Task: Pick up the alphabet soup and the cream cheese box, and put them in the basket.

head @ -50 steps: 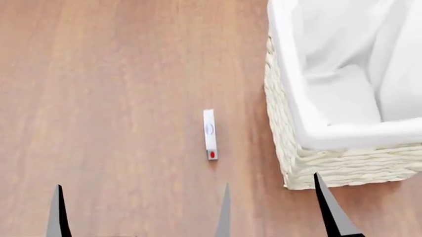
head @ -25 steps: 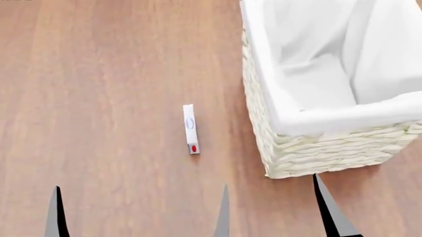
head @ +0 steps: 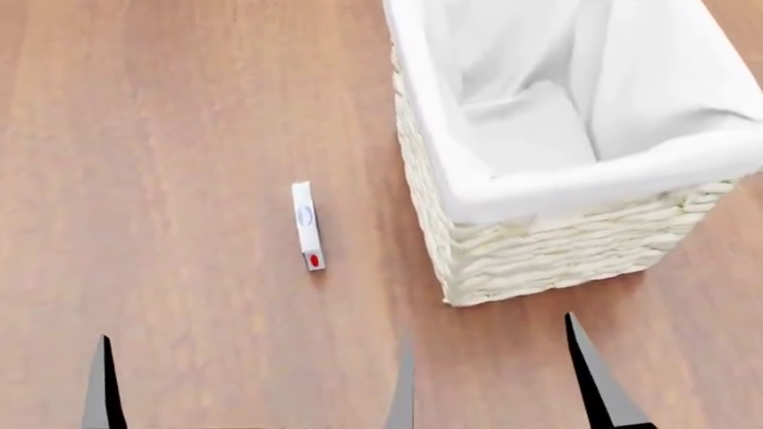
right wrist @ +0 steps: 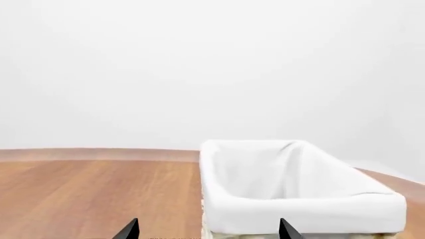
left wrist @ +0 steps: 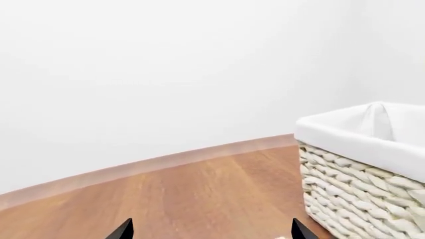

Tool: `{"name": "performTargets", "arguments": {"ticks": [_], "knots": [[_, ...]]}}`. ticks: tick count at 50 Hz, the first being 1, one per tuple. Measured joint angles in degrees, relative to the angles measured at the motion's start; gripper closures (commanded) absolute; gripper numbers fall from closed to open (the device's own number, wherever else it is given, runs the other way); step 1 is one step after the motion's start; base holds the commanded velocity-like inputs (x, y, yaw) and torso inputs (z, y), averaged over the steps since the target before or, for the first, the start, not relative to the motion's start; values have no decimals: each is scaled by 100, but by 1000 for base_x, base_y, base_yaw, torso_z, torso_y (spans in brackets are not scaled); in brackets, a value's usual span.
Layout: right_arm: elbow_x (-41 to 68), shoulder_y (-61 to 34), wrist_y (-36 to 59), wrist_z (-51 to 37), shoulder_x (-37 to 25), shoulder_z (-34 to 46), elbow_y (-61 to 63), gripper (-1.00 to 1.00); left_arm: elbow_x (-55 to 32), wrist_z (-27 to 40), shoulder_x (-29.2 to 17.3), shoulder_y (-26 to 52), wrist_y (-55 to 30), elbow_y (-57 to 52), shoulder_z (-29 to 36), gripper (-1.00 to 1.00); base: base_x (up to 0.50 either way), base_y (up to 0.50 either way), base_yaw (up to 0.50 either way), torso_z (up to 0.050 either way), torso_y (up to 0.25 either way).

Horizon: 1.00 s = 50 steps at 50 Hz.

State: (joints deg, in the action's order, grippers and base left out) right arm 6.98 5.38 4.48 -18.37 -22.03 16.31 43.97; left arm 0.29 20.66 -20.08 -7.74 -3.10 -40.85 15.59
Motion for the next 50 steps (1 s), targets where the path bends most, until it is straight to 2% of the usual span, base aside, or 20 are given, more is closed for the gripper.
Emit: {"name": "performTargets", "arguments": {"ticks": [50], "knots": [[-18, -29, 36, -99, -81, 89, 52, -100, -54, 98, -89, 2, 74, 55, 45, -100, 0, 0, -237, 0, 0]]}}
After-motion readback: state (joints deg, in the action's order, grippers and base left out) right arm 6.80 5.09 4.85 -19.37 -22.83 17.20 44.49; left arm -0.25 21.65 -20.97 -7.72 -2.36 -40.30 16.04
